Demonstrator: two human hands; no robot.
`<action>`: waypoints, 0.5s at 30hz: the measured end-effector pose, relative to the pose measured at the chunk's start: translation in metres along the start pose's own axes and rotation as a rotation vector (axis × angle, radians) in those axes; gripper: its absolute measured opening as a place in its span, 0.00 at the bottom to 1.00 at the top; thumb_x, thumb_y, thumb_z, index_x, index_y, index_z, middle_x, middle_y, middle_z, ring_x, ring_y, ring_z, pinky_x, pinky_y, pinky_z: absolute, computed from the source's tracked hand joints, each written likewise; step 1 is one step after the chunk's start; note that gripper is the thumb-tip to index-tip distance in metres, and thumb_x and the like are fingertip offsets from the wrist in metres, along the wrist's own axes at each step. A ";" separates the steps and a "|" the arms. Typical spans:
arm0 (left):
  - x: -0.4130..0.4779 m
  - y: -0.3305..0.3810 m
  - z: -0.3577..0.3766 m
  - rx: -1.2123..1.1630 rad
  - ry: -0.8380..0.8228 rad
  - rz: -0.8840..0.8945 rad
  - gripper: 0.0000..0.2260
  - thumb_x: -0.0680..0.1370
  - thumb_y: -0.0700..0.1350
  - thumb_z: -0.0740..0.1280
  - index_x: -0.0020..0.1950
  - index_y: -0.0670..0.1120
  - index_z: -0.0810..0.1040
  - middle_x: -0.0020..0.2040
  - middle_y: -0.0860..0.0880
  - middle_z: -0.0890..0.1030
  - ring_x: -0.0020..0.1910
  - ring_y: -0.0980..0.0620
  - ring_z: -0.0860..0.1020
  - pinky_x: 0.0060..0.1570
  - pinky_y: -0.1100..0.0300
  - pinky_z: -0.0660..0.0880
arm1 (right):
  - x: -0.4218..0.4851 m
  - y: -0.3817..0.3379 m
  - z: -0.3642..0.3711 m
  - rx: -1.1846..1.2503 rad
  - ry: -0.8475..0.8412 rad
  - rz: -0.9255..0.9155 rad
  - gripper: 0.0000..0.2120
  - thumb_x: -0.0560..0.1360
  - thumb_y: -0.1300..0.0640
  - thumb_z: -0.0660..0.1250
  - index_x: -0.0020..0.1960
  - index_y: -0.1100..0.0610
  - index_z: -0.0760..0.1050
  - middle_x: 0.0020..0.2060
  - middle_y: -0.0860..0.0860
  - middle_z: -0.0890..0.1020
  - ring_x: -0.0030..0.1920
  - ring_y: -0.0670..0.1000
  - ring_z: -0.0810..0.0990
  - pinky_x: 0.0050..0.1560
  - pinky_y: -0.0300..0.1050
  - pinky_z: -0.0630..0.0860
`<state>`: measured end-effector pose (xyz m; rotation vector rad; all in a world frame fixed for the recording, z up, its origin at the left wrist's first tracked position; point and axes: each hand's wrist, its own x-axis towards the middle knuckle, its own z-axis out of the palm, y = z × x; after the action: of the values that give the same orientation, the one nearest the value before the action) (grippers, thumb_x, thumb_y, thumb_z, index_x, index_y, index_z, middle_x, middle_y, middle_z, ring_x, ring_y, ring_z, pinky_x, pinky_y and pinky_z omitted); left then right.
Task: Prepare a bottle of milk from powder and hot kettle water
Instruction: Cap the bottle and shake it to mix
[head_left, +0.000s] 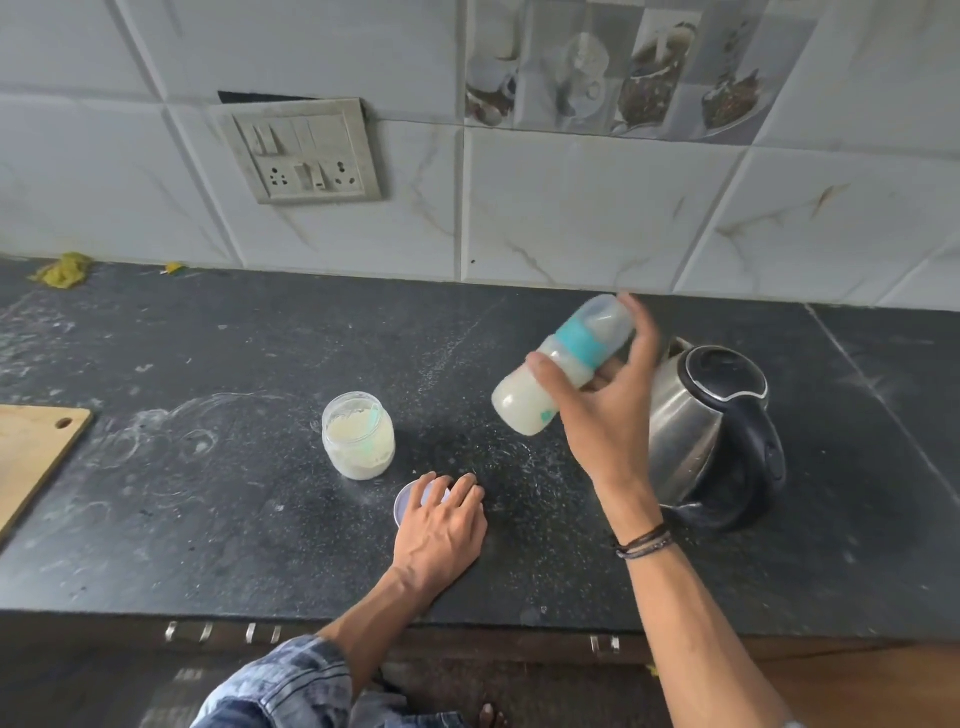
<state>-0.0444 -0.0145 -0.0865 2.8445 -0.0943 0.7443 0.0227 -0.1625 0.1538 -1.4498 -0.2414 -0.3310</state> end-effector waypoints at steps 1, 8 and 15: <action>0.000 0.000 0.000 -0.002 -0.001 -0.001 0.07 0.79 0.46 0.66 0.52 0.47 0.83 0.56 0.51 0.83 0.49 0.45 0.81 0.63 0.46 0.74 | -0.001 -0.001 -0.004 0.025 0.012 -0.024 0.41 0.72 0.64 0.80 0.75 0.48 0.60 0.64 0.45 0.77 0.54 0.50 0.85 0.53 0.47 0.84; 0.000 0.000 -0.001 0.002 0.014 0.010 0.07 0.79 0.45 0.65 0.51 0.47 0.82 0.54 0.51 0.82 0.47 0.45 0.80 0.62 0.45 0.74 | 0.000 -0.009 -0.005 0.033 0.114 -0.083 0.42 0.73 0.64 0.79 0.77 0.54 0.56 0.66 0.52 0.76 0.57 0.54 0.85 0.54 0.48 0.84; -0.001 0.000 0.001 -0.001 0.020 0.003 0.08 0.80 0.46 0.63 0.51 0.47 0.82 0.55 0.52 0.83 0.47 0.45 0.80 0.62 0.45 0.74 | 0.004 -0.010 -0.007 0.119 0.282 -0.210 0.42 0.75 0.56 0.79 0.77 0.54 0.54 0.68 0.53 0.75 0.58 0.54 0.84 0.52 0.43 0.83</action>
<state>-0.0447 -0.0151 -0.0879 2.8359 -0.0954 0.7727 0.0224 -0.1710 0.1635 -1.2464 -0.1814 -0.6751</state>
